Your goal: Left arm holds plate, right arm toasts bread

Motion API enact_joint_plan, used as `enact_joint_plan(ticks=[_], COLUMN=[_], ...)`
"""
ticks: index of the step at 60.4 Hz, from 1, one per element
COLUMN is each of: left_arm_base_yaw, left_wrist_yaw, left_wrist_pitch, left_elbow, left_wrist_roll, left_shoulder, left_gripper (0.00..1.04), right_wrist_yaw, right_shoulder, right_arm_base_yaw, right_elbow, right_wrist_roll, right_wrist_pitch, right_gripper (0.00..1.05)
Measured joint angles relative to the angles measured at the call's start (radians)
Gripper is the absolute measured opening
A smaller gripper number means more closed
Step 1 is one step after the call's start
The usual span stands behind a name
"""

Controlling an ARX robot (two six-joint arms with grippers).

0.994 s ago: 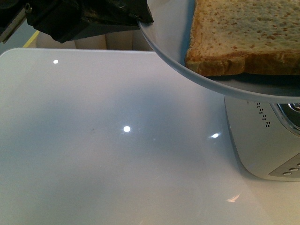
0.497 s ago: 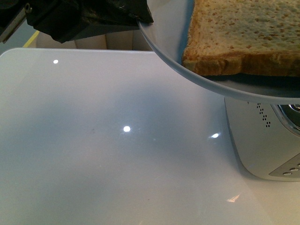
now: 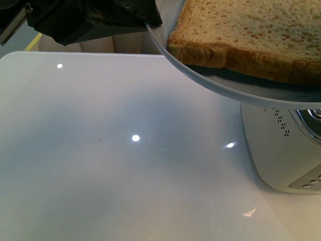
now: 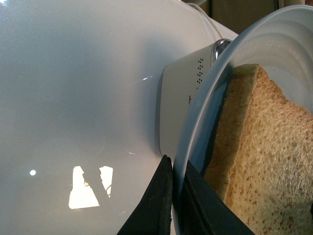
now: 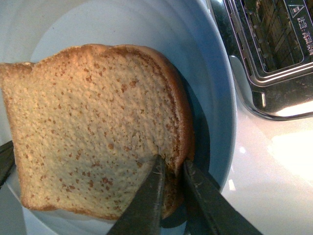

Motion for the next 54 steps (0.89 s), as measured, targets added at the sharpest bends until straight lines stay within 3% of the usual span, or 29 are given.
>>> enact_joint_plan(ticks=[3, 54], left_arm_base_yaw=[0.0, 0.0], left_wrist_yaw=[0.0, 0.004], left_wrist_pitch=[0.0, 0.0], left_elbow=[0.0, 0.0], left_wrist_roll=[0.0, 0.0], left_shoulder=[0.0, 0.0], left_gripper=[0.03, 0.03], right_wrist_yaw=[0.0, 0.024], right_shoulder=[0.002, -0.047], right_arm_base_yaw=[0.0, 0.0], right_elbow=[-0.005, 0.04], right_wrist_roll=[0.0, -0.042], right_wrist_pitch=[0.0, -0.01], right_gripper=[0.02, 0.02])
